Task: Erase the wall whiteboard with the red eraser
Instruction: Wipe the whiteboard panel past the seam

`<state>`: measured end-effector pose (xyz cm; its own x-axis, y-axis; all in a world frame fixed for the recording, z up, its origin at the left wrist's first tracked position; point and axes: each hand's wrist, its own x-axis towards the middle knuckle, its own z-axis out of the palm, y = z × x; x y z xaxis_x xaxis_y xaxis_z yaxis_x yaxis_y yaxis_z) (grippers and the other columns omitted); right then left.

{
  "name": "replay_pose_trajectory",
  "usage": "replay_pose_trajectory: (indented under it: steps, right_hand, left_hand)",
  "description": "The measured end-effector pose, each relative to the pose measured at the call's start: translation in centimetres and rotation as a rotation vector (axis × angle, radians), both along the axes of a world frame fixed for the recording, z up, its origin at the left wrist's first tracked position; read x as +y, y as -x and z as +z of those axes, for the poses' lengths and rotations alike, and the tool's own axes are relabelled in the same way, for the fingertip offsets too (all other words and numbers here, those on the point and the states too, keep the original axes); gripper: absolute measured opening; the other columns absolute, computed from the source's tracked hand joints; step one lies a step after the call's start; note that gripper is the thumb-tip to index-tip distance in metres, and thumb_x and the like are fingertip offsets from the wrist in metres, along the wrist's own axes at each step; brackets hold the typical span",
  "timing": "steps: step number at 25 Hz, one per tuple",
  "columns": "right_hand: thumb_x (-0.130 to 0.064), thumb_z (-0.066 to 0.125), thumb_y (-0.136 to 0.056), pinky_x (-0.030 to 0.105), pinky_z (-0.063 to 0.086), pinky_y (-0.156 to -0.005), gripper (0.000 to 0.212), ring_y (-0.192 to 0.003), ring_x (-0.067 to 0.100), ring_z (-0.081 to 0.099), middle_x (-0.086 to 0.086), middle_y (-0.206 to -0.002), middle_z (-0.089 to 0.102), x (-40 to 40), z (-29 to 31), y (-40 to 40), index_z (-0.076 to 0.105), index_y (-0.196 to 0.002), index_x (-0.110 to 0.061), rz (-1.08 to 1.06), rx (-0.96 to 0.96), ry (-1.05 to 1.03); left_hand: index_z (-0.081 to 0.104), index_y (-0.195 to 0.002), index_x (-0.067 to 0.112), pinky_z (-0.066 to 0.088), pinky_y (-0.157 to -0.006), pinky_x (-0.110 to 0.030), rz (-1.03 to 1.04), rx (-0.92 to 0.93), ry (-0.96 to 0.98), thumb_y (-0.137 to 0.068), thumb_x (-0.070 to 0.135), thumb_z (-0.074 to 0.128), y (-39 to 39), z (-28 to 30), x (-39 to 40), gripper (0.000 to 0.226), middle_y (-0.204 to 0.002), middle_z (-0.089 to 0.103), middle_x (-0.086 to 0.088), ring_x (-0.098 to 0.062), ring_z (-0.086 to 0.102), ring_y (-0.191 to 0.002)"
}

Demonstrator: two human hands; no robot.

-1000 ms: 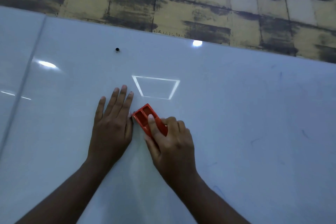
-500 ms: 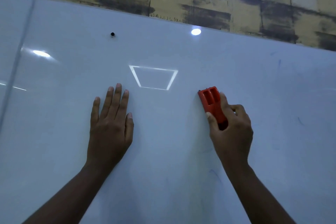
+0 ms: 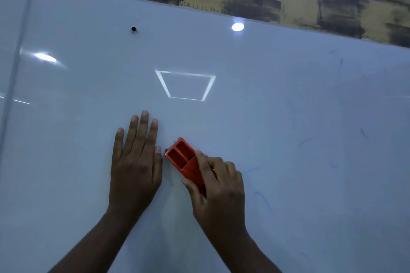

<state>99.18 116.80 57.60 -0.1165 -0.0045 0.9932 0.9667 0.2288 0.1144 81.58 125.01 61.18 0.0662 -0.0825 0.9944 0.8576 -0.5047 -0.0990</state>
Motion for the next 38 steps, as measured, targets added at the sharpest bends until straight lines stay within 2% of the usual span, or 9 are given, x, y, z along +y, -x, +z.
replay_pose_trajectory:
  steps: [3, 6, 9, 15, 22, 29, 33, 36, 38]
  right_hand:
    - [-0.045, 0.068, -0.091, 0.041, 0.051, -0.07, 0.058, -0.09, 0.024, 0.058, 0.0, -0.111, 0.062, -0.8, 1.5, -2.0, 0.061, -0.141, -0.017, -0.015, -0.063, 0.009]
    - [-0.045, 0.068, -0.091, 0.044, 0.054, -0.075, 0.057, -0.093, 0.03, 0.058, 0.004, -0.107, 0.061, -1.6, 4.3, -6.0, 0.061, -0.141, -0.019, -0.01, 0.139, -0.016]
    - [-0.042, 0.076, -0.09, 0.046, 0.056, -0.08, 0.058, -0.1, 0.027, 0.059, 0.001, -0.109, 0.06, -2.9, 5.0, -10.5, 0.06, -0.142, -0.021, 0.047, 0.365, 0.007]
    - [-0.039, 0.079, -0.087, 0.05, 0.058, -0.08, 0.06, -0.1, 0.024, 0.06, -0.001, -0.111, 0.06, -3.2, 1.7, -10.8, 0.06, -0.141, -0.02, 0.103, 0.505, 0.017]
    - [-0.039, 0.078, -0.086, 0.041, 0.053, -0.074, 0.058, -0.088, 0.025, 0.056, 0.001, -0.104, 0.06, -1.7, -1.8, -4.1, 0.066, -0.137, -0.014, 0.038, 0.151, 0.048]
    - [-0.045, 0.078, -0.084, 0.037, 0.054, -0.069, 0.059, -0.089, 0.022, 0.059, -0.001, -0.105, 0.064, -2.6, -1.4, -5.6, 0.067, -0.135, -0.018, -0.039, -0.039, 0.104]
    - [-0.043, 0.083, -0.082, 0.037, 0.055, -0.074, 0.062, -0.096, 0.024, 0.061, -0.003, -0.106, 0.062, -4.1, 0.1, -10.1, 0.065, -0.138, -0.024, -0.038, 0.243, 0.118]
    - [-0.039, 0.083, -0.083, 0.047, 0.059, -0.074, 0.062, -0.091, 0.022, 0.063, -0.006, -0.102, 0.058, -5.1, -2.2, -12.9, 0.063, -0.139, -0.023, 0.069, 0.464, 0.125]
    - [-0.036, 0.082, -0.083, 0.049, 0.06, -0.071, 0.062, -0.086, 0.024, 0.063, -0.005, -0.101, 0.056, -5.0, -3.9, -12.9, 0.063, -0.139, -0.019, 0.079, 0.513, 0.107]
  left_hand:
    - [0.03, -0.165, 0.004, 0.018, -0.131, -0.057, 0.007, 0.004, -0.005, -0.107, 0.019, 0.043, 0.0, -1.2, -0.3, 0.061, -0.174, 0.022, -0.014, -0.03, 0.018, -0.163]
    - [0.032, -0.164, 0.003, 0.022, -0.129, -0.06, 0.026, 0.001, -0.008, -0.105, 0.018, 0.046, 0.0, -1.8, -0.5, 0.062, -0.174, 0.024, -0.015, -0.032, 0.021, -0.162]
    - [0.031, -0.164, 0.003, 0.022, -0.129, -0.06, 0.039, 0.008, 0.002, -0.106, 0.019, 0.045, 0.0, -2.4, -0.5, 0.062, -0.174, 0.023, -0.016, -0.032, 0.022, -0.162]
    - [0.029, -0.165, 0.003, 0.019, -0.13, -0.061, 0.05, -0.004, 0.033, -0.104, 0.024, 0.047, -0.5, -3.3, -0.9, 0.067, -0.174, 0.021, -0.017, -0.033, 0.019, -0.163]
    - [0.028, -0.166, 0.004, 0.017, -0.13, -0.061, 0.056, -0.001, 0.061, -0.104, 0.027, 0.048, -0.6, -4.2, -1.1, 0.068, -0.175, 0.019, -0.017, -0.032, 0.017, -0.163]
    - [0.028, -0.166, 0.005, 0.017, -0.13, -0.06, 0.051, 0.018, 0.067, -0.105, 0.033, 0.046, -0.4, -4.9, -1.1, 0.069, -0.175, 0.019, -0.017, -0.032, 0.017, -0.163]
    - [0.027, -0.166, 0.005, 0.018, -0.129, -0.062, 0.075, 0.029, 0.062, -0.106, 0.033, 0.046, -0.3, -5.7, -1.0, 0.069, -0.175, 0.019, -0.017, -0.033, 0.016, -0.163]
    - [0.026, -0.166, 0.005, 0.017, -0.13, -0.062, 0.088, 0.015, 0.067, -0.107, 0.033, 0.045, -0.6, -6.1, -1.1, 0.068, -0.175, 0.018, -0.018, -0.034, 0.015, -0.163]
    - [0.025, -0.167, 0.005, 0.016, -0.13, -0.062, 0.098, 0.004, 0.075, -0.107, 0.032, 0.044, -0.9, -6.3, -1.2, 0.068, -0.175, 0.017, -0.018, -0.034, 0.015, -0.163]
